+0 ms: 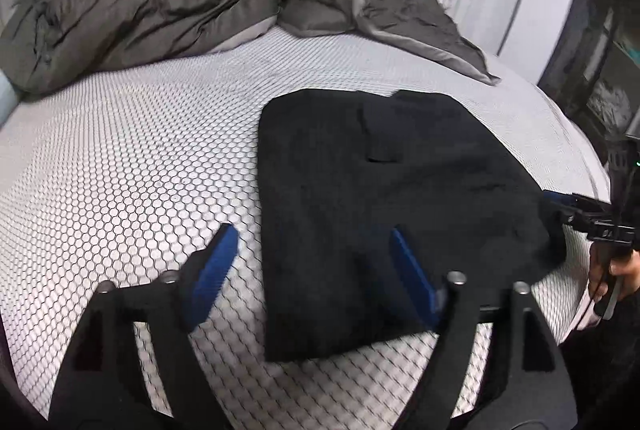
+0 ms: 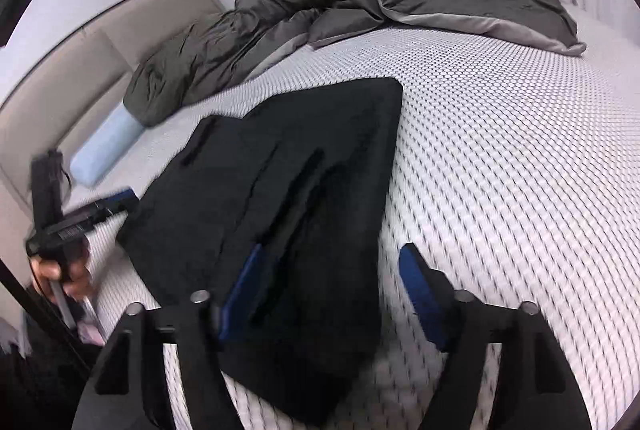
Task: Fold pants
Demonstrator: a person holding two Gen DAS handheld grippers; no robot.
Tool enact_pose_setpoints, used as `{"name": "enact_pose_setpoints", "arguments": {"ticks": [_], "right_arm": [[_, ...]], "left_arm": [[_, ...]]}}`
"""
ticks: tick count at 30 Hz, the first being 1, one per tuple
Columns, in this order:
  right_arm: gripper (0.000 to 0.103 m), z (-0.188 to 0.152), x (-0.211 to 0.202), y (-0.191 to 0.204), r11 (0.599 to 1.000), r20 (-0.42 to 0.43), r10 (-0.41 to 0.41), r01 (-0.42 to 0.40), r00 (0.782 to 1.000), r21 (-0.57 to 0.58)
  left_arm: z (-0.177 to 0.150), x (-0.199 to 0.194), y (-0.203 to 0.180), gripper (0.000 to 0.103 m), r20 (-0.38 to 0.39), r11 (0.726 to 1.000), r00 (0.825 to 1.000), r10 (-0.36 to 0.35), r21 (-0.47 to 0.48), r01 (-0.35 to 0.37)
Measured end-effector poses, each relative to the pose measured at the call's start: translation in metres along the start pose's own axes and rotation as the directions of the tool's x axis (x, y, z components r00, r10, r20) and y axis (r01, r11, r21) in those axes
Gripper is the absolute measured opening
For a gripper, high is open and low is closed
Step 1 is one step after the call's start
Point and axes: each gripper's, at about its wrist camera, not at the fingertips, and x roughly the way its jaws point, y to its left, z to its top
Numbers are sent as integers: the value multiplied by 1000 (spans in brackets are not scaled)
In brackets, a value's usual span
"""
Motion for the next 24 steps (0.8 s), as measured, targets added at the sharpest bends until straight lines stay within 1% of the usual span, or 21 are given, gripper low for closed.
{"name": "enact_pose_setpoints", "arguments": {"ticks": [2, 3, 4, 5, 6, 7, 8, 10, 13, 16, 18, 20, 22, 24], "right_arm": [[77, -13, 3, 4, 998, -28, -56, 56, 998, -25], [77, -21, 5, 3, 995, -43, -99, 98, 994, -32], [78, -28, 3, 3, 991, -33, -133, 132, 991, -34], [82, -33, -3, 3, 988, -9, -152, 151, 988, -32], [84, -37, -7, 6, 986, 8, -166, 166, 986, -26], [84, -40, -16, 5, 984, 32, -179, 179, 983, -14], [84, -44, -26, 2, 984, 63, -178, 178, 982, 1], [85, -50, -41, 0, 989, 111, -147, 145, 983, 25], [90, -60, -61, 4, 996, 199, -82, 77, 976, 35], [102, -72, -79, 19, 999, 301, -54, 54, 952, 6], [103, -80, -89, 30, 999, 355, -38, 47, 934, -16], [103, -88, -99, 42, 998, 417, -12, 37, 909, -52], [103, -94, -105, 54, 994, 452, -8, 55, 892, -90], [103, -99, -108, 67, 989, 476, -15, 84, 880, -126]], "left_arm": [[-6, -7, -14, 82, 18, 999, 1000, 4, 50, -5], [-11, -8, -21, 83, 21, 997, 1000, 8, 76, -9], [-15, -8, -26, 84, 19, 996, 1000, 9, 88, -10], [-19, -8, -31, 86, 12, 995, 1000, 15, 97, -16], [-25, -7, -34, 87, 6, 994, 999, 34, 102, -34], [-29, -7, -36, 90, 6, 994, 999, 44, 102, -44], [-34, -9, -39, 95, 12, 993, 999, 53, 101, -54], [-43, -17, -44, 102, 43, 993, 997, 70, 96, -73], [-56, -34, -52, 102, 111, 990, 990, 86, 105, -98], [-68, -54, -57, 102, 188, 988, 977, 105, 87, -124], [-75, -64, -57, 102, 227, 988, 967, 119, 71, -138], [-82, -73, -59, 102, 253, 986, 957, 139, 59, -159], [-88, -82, -60, 102, 282, 985, 948, 150, 43, -169], [-92, -90, -62, 102, 308, 985, 940, 148, 39, -168]]}}
